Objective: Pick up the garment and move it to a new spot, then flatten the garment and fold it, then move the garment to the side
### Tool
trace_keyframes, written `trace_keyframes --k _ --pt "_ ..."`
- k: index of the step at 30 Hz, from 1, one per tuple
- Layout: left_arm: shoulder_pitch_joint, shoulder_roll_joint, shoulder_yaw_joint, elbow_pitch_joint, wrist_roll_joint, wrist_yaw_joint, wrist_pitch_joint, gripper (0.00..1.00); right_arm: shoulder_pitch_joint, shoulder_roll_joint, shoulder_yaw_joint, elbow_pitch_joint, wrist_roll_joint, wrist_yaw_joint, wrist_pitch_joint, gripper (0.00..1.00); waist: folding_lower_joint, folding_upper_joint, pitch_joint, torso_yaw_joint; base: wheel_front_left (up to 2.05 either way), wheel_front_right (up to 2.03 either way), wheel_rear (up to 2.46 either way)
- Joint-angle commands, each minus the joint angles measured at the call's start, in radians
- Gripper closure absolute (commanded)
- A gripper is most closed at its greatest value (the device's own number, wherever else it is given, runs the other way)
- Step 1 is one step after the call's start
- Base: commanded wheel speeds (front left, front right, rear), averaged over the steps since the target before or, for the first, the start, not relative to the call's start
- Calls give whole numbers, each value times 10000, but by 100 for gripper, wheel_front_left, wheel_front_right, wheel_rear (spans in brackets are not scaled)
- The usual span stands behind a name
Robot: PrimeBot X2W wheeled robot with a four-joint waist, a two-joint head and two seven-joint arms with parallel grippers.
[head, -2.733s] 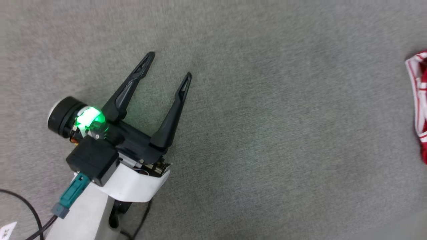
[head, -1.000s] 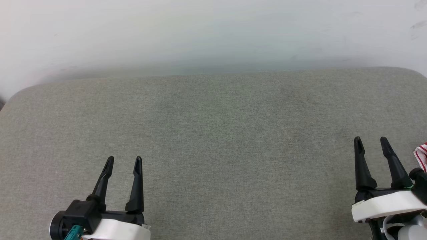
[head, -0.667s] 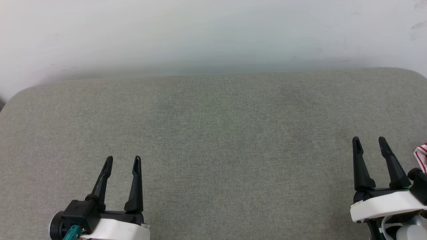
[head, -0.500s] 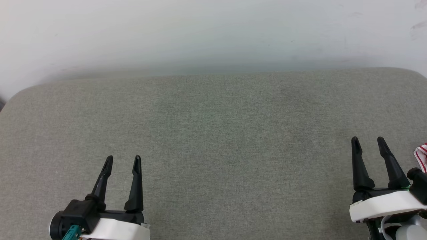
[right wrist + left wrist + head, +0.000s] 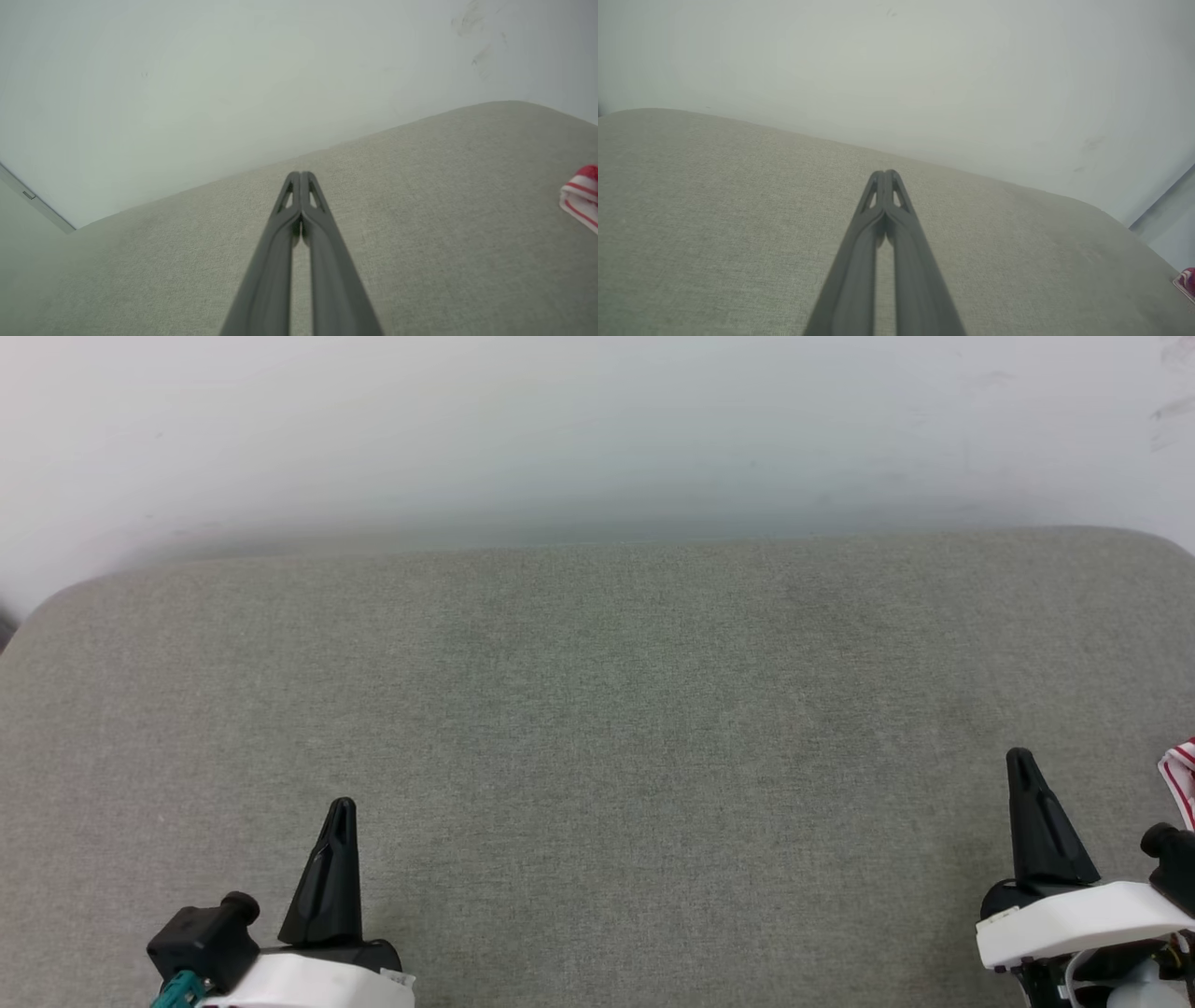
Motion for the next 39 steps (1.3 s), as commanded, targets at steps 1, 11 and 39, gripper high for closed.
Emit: trace_keyframes --k 1,11,39 --pt "-248 83 -2 -102 -309 22 34 100 -177 5 -50 -101 292 0 55 100 0 0 -4 1 0 0 0" --pt "-497 174 17 267 -2126 0 399 100 -265 76 -142 56 1902 0 439 100 0 0 -59 20 0 0 0" --pt "-985 291 177 942 -6157 -15 1300 100 -457 256 -358 415 5548 -1 1320 100 0 0 -210 73 0 0 0"
